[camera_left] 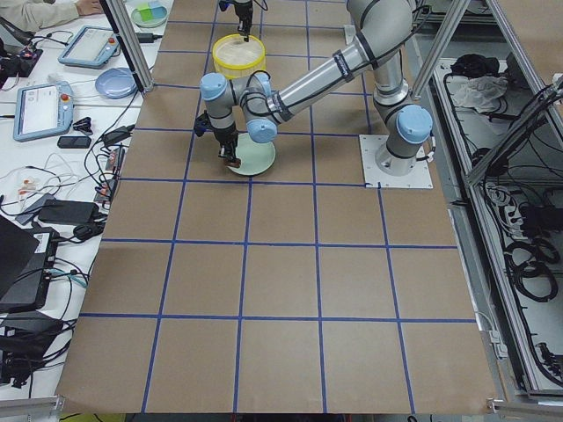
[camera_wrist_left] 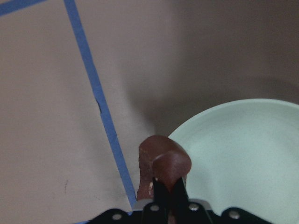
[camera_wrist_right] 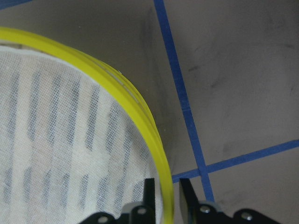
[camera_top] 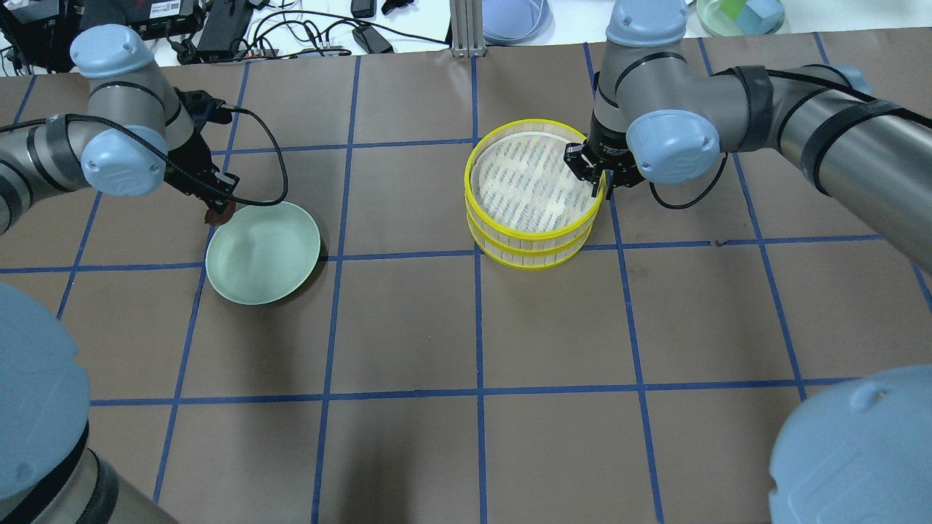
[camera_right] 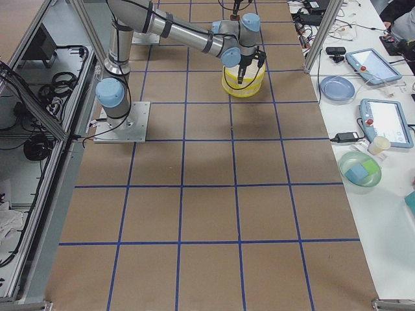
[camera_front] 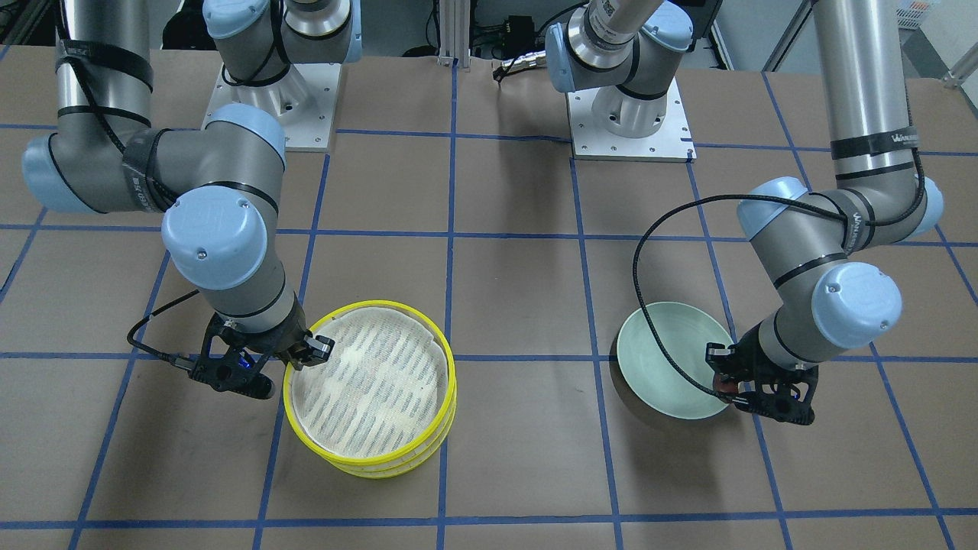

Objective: Stack buns with steamer

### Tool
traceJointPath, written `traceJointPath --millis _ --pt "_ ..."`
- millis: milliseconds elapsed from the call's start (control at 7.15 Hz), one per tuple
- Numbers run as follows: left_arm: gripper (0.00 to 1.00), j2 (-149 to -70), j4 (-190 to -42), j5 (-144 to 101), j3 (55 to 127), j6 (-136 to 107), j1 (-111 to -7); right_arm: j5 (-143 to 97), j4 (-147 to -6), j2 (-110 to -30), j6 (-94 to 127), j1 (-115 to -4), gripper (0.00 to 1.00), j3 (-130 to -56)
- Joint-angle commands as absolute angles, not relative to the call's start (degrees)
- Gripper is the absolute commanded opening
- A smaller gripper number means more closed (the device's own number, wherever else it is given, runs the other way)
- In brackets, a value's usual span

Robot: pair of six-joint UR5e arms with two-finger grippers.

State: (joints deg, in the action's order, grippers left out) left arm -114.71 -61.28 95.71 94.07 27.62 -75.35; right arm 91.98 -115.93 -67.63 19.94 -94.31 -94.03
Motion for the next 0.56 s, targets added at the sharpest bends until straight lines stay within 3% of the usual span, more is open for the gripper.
traceJointPath --millis 0,419 --pt "0.0 -112.94 -61.96 95.45 92.37 19.66 -76.28 91.58 -116.63 -67.5 20.04 -94.31 1.0 -94.04" --pt "0.0 -108.82 -62.05 95.37 87.83 -1.67 -86.36 91.84 -116.46 -71.25 16.82 -93.17 1.0 -92.81"
